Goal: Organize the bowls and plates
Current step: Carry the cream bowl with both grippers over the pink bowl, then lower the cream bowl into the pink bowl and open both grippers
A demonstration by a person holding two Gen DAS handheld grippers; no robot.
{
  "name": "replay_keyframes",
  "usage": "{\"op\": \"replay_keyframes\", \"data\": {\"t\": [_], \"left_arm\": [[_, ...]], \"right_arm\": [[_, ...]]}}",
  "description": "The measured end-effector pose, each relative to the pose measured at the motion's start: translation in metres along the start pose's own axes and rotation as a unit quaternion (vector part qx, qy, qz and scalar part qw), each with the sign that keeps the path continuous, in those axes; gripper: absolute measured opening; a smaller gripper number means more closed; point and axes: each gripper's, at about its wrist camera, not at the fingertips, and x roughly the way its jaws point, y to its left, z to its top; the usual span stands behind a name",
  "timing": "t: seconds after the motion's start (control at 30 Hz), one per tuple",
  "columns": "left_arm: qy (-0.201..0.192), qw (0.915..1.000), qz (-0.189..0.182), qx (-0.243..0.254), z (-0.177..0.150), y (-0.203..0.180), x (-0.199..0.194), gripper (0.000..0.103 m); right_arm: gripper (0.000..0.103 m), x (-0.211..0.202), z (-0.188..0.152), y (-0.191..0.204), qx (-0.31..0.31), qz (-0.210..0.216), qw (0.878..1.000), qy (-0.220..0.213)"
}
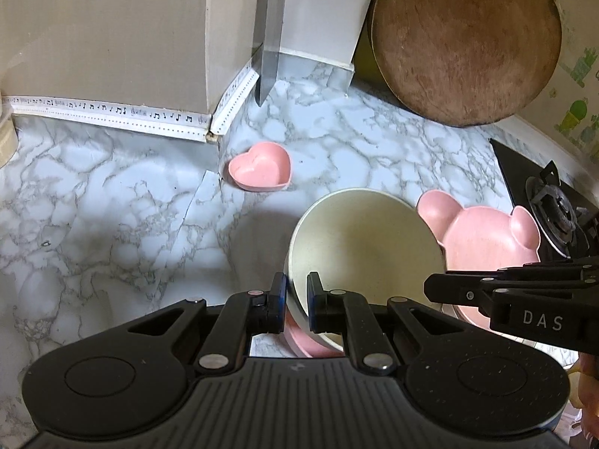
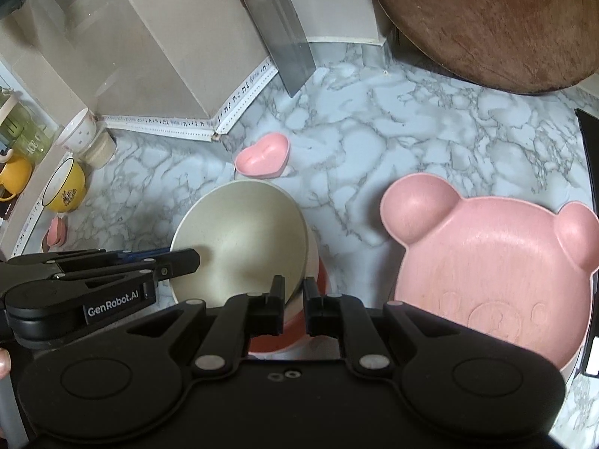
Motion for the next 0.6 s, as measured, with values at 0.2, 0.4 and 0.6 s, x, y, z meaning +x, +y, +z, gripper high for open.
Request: {"op": "replay_keyframes", "data": {"t": [0.2, 0.4, 0.6], "left_arm": [[-0.001, 1.0000, -0.005, 0.002, -0.0034, -0.0012, -0.0033, 0.010], [0.005, 0.9999, -0.009, 0.003, -0.0071, -0.0019, -0.0029, 0.010], [0.012, 0.9999, -0.010, 0.003, -0.0099, -0.0016, 0.0017, 0.010]], "right_arm": [[0.010, -0.0030, -0.0045, -0.0023, 0.008, 0.007, 1.000, 0.002], [0.010, -0.0035, -0.0066, -0.0034, 0.010, 0.008, 1.000, 0.007], [0.010, 0.0000, -0.0076, -0.0046, 0.014, 0.007, 1.000, 0.012]]}}
